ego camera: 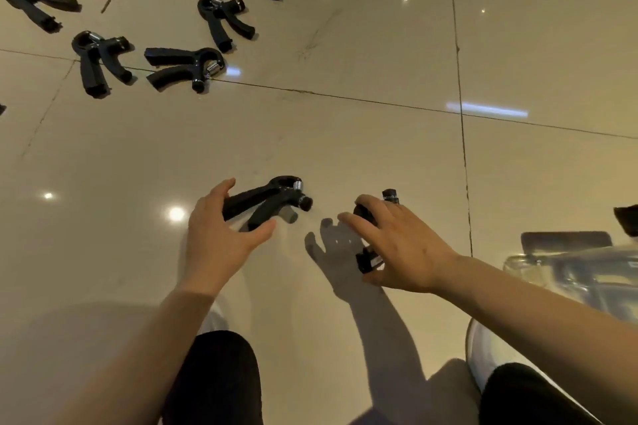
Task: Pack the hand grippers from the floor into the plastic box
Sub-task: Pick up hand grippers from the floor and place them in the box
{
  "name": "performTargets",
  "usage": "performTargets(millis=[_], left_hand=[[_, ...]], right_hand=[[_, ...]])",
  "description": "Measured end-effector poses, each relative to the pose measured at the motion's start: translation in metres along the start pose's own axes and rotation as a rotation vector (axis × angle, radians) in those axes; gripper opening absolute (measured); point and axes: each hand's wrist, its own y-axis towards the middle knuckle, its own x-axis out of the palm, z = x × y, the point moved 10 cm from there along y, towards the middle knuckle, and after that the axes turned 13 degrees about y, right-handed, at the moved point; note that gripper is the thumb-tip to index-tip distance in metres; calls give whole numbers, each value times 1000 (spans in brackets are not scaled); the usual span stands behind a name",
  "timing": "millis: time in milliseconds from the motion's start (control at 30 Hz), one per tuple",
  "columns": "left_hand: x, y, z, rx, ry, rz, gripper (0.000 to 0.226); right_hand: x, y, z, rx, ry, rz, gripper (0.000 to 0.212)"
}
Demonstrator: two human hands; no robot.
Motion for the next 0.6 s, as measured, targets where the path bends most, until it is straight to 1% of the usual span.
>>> performTargets(millis=[67, 133, 200, 267, 333, 400, 467, 533, 600], left_hand=[[5, -12, 45, 234, 120, 0, 89], [11, -24, 82, 414, 171, -9, 94], [21, -38, 115, 547, 167, -41, 95], [28, -52, 139, 619, 147, -90, 94], [44, -69, 170, 711, 157, -146, 93], [58, -85, 202, 809, 180, -177, 89], [68, -97, 233, 875, 168, -188, 81], [75, -108, 265, 935, 150, -199, 75], [81, -121, 298, 1039, 164, -210, 72]], right_hand=[[-19, -15, 15, 67, 62, 87, 91], [-34, -34, 33, 130, 117, 176, 90], [-46, -58, 51, 187, 153, 252, 90], [-55, -76, 62, 226, 209, 305, 92], [-68, -106, 74, 272, 307, 395, 92], [-88, -142, 85, 328, 452, 561, 88], [-111, -188, 98, 374, 665, 792, 83], [-134, -236, 110, 383, 852, 1009, 77], [-154, -284, 122, 394, 911, 1176, 73]])
